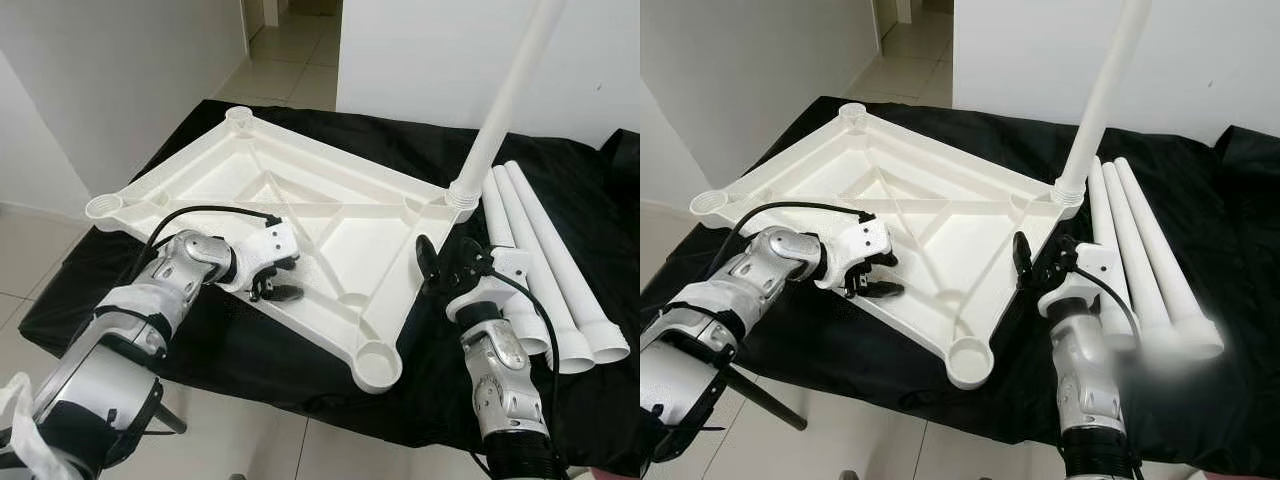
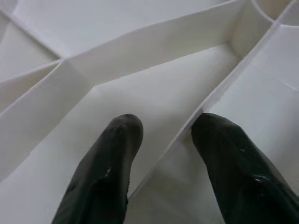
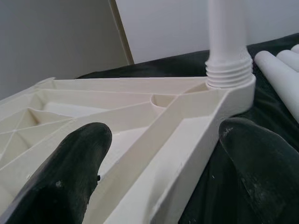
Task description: Building children table
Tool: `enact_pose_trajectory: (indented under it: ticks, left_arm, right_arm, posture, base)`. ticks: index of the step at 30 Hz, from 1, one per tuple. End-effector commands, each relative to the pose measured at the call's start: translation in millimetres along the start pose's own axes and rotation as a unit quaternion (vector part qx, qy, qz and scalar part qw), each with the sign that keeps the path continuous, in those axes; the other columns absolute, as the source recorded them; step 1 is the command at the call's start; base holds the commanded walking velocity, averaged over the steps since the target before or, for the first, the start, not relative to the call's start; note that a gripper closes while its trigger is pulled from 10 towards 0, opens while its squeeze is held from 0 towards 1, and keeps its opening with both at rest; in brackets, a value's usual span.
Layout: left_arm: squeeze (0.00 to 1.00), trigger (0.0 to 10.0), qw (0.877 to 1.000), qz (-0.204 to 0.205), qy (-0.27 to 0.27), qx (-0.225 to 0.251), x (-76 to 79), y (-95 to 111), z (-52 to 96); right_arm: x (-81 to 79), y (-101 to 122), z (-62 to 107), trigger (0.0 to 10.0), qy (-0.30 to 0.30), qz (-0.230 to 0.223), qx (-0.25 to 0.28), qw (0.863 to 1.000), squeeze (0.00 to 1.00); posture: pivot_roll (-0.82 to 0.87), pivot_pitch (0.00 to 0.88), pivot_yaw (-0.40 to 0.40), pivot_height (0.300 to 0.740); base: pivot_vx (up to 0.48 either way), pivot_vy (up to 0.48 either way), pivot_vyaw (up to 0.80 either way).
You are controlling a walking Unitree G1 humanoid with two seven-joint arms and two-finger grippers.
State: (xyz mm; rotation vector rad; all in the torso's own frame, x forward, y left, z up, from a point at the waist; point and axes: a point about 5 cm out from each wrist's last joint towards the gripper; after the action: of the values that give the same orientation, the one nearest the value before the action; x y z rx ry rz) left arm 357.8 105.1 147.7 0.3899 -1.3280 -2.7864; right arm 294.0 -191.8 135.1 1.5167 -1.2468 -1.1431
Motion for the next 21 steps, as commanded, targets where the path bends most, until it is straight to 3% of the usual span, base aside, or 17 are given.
enact_pose_trajectory:
  ticks: [1,2,3,4,5,6,9,10,13,14,15,16,18,19,21]
  left_arm:
    - [0.00,1.4,0.998,0.026,-0.043,-0.029,11.6,-18.3,-5.5]
    - [0.00,2.3,0.998,0.025,-0.047,-0.029,12.5,-18.8,-5.9]
    - [0.00,1.3,0.998,0.025,-0.050,-0.030,13.4,-19.6,-6.7]
    - [0.00,1.3,0.998,0.025,-0.050,-0.030,13.4,-19.6,-6.7]
    - [0.00,1.9,0.998,0.026,-0.052,-0.030,14.1,-20.2,-7.4]
    - [0.00,1.3,0.998,0.027,-0.053,-0.030,14.6,-20.5,-8.0]
    - [0.00,1.3,0.998,0.028,-0.054,-0.029,14.9,-20.7,-8.4]
    - [0.00,0.7,0.998,0.029,-0.055,-0.029,15.4,-21.0,-8.8]
    - [0.00,0.7,0.998,0.029,-0.056,-0.028,15.9,-21.2,-9.2]
    - [0.00,0.0,0.998,0.029,-0.057,-0.025,16.4,-20.8,-9.8]
    - [0.00,3.7,0.998,0.024,-0.057,-0.020,16.9,-19.1,-10.7]
    - [0.00,4.9,0.998,0.019,-0.057,-0.015,17.4,-17.6,-11.2]
    - [0.00,4.9,0.998,0.015,-0.058,-0.012,17.8,-16.5,-11.5]
    - [0.00,10.0,0.998,0.012,-0.056,-0.006,17.9,-14.5,-12.4]
    - [0.00,10.0,0.998,0.012,-0.059,0.006,18.9,-11.4,-13.2]
  right_arm:
    - [0.4,-0.5,2.4,10.0,-0.002,0.000,-0.005,1.000,0.00]
    - [0.7,-0.7,3.0,10.0,-0.003,0.000,-0.005,1.000,0.00]
    - [1.0,-0.8,3.7,10.0,-0.004,0.001,-0.006,1.000,0.00]
    - [1.0,-0.8,3.7,10.0,-0.004,0.001,-0.006,1.000,0.00]
    - [1.2,-0.9,4.1,10.0,-0.004,0.001,-0.007,1.000,0.00]
    - [1.3,-1.0,4.2,10.0,-0.005,0.002,-0.008,1.000,0.00]
    - [1.4,-1.0,4.2,10.0,-0.005,0.002,-0.008,1.000,0.00]
    - [1.4,-0.9,4.0,10.0,-0.005,0.002,-0.008,1.000,0.00]
    - [1.5,-0.7,3.6,10.0,-0.005,0.002,-0.008,1.000,0.00]
    - [1.5,-0.3,3.1,10.0,-0.005,0.002,-0.007,1.000,0.00]
    - [1.7,0.0,2.8,10.0,-0.006,0.002,-0.006,1.000,0.00]
    - [1.7,0.3,2.7,10.0,-0.006,0.002,-0.005,1.000,0.00]
    - [1.7,0.5,2.7,10.0,-0.007,0.002,-0.005,1.000,0.00]
    - [1.7,0.8,2.7,10.0,-0.009,0.001,-0.003,1.000,0.00]
    - [1.6,1.2,2.9,10.0,-0.012,-0.001,0.000,1.000,0.00]
  posture:
    - [-0.04,0.077,0.041,0.740]
    - [-0.04,0.077,0.041,0.740]
    - [-0.04,0.080,0.039,0.740]
    - [-0.04,0.080,0.039,0.740]
    - [-0.04,0.081,0.039,0.740]
    - [-0.04,0.081,0.037,0.740]
    - [-0.04,0.081,0.037,0.740]
    - [-0.04,0.081,0.036,0.740]
    - [-0.04,0.081,0.036,0.740]
    - [-0.04,0.082,0.036,0.740]
    - [-0.04,0.082,0.036,0.740]
    - [-0.04,0.084,0.038,0.740]
    - [-0.04,0.084,0.038,0.740]
    - [-0.04,0.089,0.037,0.740]
    - [-0.04,0.089,0.037,0.740]
  base:
    - [0.000,0.000,0.00]
    - [0.000,0.000,0.00]
    - [0.000,0.000,0.00]
    - [0.000,0.000,0.00]
    - [0.000,0.000,0.00]
    - [0.000,0.000,0.00]
    - [0.000,0.000,0.00]
    - [0.000,0.000,0.00]
    - [0.000,0.000,0.00]
    - [0.000,0.000,0.00]
    - [0.000,0.000,0.00]
    - [0.000,0.000,0.00]
    - [0.000,0.000,0.00]
    - [0.000,0.000,0.00]
    - [0.000,0.000,0.00]
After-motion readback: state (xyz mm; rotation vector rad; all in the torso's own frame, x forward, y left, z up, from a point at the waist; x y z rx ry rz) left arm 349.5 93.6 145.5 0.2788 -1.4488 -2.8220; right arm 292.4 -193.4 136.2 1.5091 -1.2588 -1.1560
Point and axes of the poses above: a point about 5 cm out from each wrist's last joint towards the gripper, its own z axis pointing back from the gripper into the wrist, its own y axis along the axis of the wrist's last joint, x = y × z, and after that the axes turned 3 degrees about z, right-handed
